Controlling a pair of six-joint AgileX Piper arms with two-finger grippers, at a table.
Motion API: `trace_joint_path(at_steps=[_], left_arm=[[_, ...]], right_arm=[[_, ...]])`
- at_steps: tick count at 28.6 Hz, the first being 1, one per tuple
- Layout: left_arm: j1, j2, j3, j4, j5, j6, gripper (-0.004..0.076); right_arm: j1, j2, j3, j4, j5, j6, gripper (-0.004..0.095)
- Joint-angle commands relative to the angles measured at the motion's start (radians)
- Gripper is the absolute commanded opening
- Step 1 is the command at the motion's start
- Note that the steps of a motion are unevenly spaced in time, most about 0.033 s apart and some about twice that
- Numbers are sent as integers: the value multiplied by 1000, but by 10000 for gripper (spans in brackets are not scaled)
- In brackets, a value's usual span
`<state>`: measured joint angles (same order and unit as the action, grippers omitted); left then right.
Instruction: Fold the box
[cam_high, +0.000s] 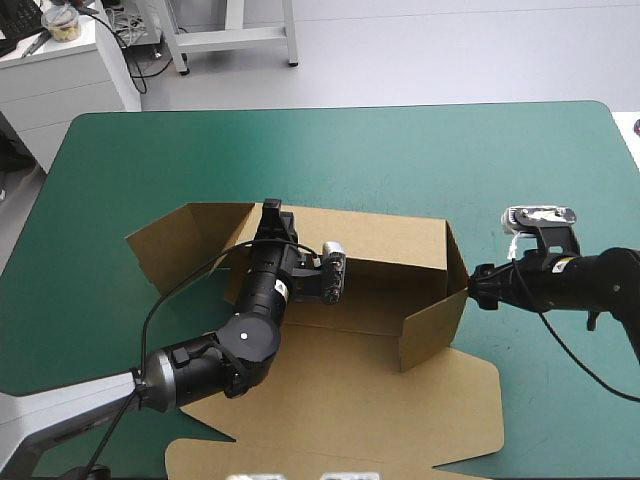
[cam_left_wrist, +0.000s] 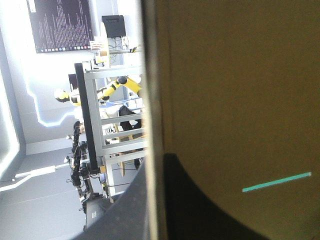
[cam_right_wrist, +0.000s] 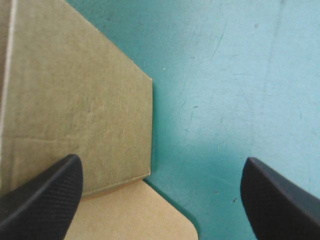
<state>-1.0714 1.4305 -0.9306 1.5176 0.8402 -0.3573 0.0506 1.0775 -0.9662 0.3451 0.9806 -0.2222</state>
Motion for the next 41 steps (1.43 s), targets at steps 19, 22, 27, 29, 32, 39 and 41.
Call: trace_joint_path(at_steps=[19, 22, 27, 29, 32, 39, 41], left_arm=[[-7, -36, -28, 53, 25, -16, -10], [-7, -36, -28, 53, 25, -16, -10], [-7, -36, -28, 53, 25, -16, -10], [-7, -36, -28, 53, 25, -16, -10], [-7, -36, -28, 53, 25, -16, -10], [-7, -36, -28, 53, 25, -16, -10], [-7, -36, -28, 53, 23, -16, -10]], right_arm=[[3, -102, 127, 305, -102, -520, 796], [3, -79, 127, 319, -109, -584, 796], [3, -21, 127, 378, -105, -635, 796], [7, -14, 129, 409, -109, -639, 796], [7, -32, 155, 476, -131, -650, 796], [7, -96, 266, 564, -220, -690, 796], [7, -99, 285, 598, -237, -718, 796]])
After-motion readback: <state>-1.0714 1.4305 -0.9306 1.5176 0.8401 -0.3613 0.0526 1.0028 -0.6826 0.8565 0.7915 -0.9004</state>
